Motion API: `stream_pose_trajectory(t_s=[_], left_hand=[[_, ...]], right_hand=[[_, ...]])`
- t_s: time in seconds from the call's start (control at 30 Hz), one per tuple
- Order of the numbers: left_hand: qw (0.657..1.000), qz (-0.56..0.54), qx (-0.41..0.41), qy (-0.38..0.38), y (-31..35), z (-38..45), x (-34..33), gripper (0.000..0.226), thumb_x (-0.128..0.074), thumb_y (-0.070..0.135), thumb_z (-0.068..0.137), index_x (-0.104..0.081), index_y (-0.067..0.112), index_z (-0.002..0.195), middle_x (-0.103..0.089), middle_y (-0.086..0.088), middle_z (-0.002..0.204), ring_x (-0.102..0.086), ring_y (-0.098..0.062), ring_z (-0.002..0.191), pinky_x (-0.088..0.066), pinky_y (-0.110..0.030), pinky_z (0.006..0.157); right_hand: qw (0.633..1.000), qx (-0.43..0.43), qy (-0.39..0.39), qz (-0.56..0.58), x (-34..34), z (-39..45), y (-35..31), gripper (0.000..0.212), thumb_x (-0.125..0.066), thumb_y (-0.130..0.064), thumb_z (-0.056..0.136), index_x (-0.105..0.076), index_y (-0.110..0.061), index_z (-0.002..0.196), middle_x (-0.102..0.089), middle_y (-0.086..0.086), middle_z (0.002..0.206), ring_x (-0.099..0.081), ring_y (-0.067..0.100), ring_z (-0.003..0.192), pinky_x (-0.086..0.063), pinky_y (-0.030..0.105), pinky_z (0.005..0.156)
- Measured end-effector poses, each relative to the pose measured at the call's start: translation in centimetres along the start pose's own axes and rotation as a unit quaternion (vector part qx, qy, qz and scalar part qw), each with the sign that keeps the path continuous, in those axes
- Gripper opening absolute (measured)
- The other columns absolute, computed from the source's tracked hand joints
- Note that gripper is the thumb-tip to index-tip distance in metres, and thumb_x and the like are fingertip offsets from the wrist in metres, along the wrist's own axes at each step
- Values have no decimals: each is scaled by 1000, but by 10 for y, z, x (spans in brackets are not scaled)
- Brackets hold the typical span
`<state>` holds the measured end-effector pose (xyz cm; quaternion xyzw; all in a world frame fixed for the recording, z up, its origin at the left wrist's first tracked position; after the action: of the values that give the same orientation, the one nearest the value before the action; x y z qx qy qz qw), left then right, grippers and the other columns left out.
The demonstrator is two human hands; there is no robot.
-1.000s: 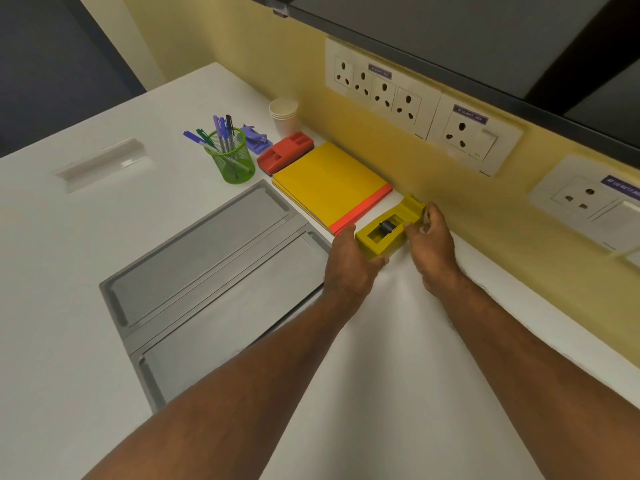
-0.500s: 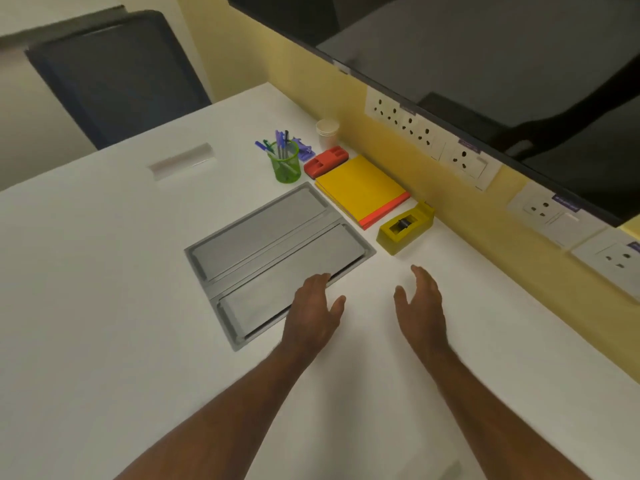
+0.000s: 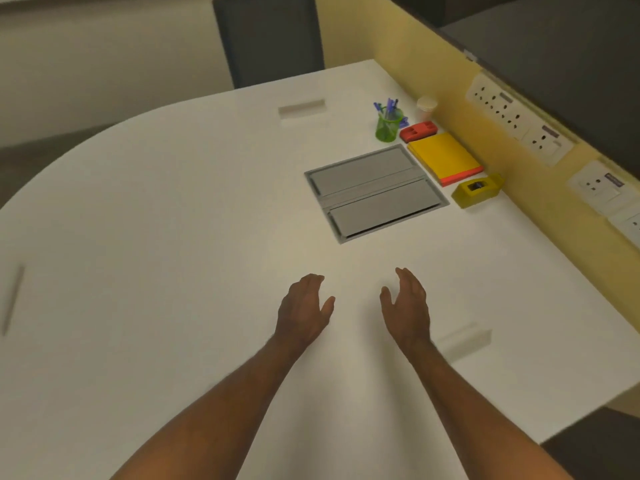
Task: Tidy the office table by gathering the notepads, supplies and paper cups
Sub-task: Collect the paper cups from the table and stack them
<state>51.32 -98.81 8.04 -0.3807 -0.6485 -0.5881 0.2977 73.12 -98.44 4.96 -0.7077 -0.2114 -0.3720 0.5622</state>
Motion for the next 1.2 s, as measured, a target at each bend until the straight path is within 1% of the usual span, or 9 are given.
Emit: stream_pose_trajectory(t_s=[0.17, 0.23, 0.4, 0.57, 0.77, 0.87, 1.03, 1.2], left_hand=[[999, 36, 0, 23, -78, -92, 47, 51, -54, 39, 99, -50, 14, 143, -53, 0, 145, -47, -22, 133, -36, -32, 110], [998, 44, 1, 35, -107, -127, 63, 50, -55, 38, 98, -52, 13, 141, -55, -2, 143, -49, -23, 133, -36, -34, 112], [996, 79, 9, 42, -171, -206, 94, 50, -53, 39, 97, -54, 12, 139, -55, -3, 142, -51, -24, 131, -35, -38, 112], [993, 91, 26, 64, -227, -274, 118, 49, -58, 36, 93, -58, 9, 135, -58, -7, 139, -55, -27, 128, -38, -42, 111], [990, 108, 60, 72, -290, -343, 149, 52, -51, 41, 97, -51, 14, 142, -51, -3, 148, -47, -22, 135, -32, -40, 116], [988, 113, 71, 83, -323, -380, 168, 53, -50, 43, 98, -48, 16, 144, -49, -3, 150, -45, -21, 137, -31, -39, 117], [982, 126, 100, 98, -390, -446, 203, 56, -47, 46, 99, -43, 19, 148, -41, -1, 156, -37, -21, 144, -26, -42, 121], [976, 131, 143, 98, -450, -510, 249, 58, -48, 47, 99, -39, 21, 150, -35, -1, 160, -31, -22, 148, -24, -48, 123]], right_hand=[[998, 43, -10, -45, -40, -101, -54, 54, -56, -29, 100, -44, -8, 149, -45, 10, 155, -35, 29, 147, -35, 48, 117], [997, 62, -11, -55, -58, -141, -76, 54, -56, -29, 100, -45, -6, 148, -46, 12, 154, -37, 31, 146, -35, 48, 117], [992, 102, -30, -76, -98, -232, -122, 55, -55, -32, 101, -46, -6, 148, -47, 12, 154, -37, 31, 146, -36, 48, 116], [981, 161, -34, -100, -133, -309, -167, 53, -58, -30, 100, -49, -3, 145, -52, 15, 149, -43, 35, 142, -40, 47, 114], [967, 215, -66, -124, -168, -389, -213, 55, -56, -33, 100, -48, -3, 146, -50, 15, 151, -41, 33, 145, -36, 44, 117], [956, 247, -77, -139, -189, -431, -236, 56, -55, -34, 101, -48, -4, 147, -49, 14, 153, -38, 33, 147, -33, 42, 119], [944, 275, -102, -152, -237, -502, -280, 59, -48, -41, 103, -42, -7, 151, -42, 10, 158, -31, 29, 151, -29, 40, 122], [933, 303, -132, -143, -279, -569, -340, 60, -45, -43, 103, -40, -10, 153, -40, 8, 160, -29, 28, 152, -29, 40, 121]])
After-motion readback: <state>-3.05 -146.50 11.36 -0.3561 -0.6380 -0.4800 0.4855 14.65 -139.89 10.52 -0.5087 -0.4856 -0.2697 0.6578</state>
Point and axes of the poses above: each hand's wrist, its own z-axis towards the middle knuckle, its own x-axis out of the back of the hand, y = z × x, the point moved 1 cm from there along z, towards the middle knuckle
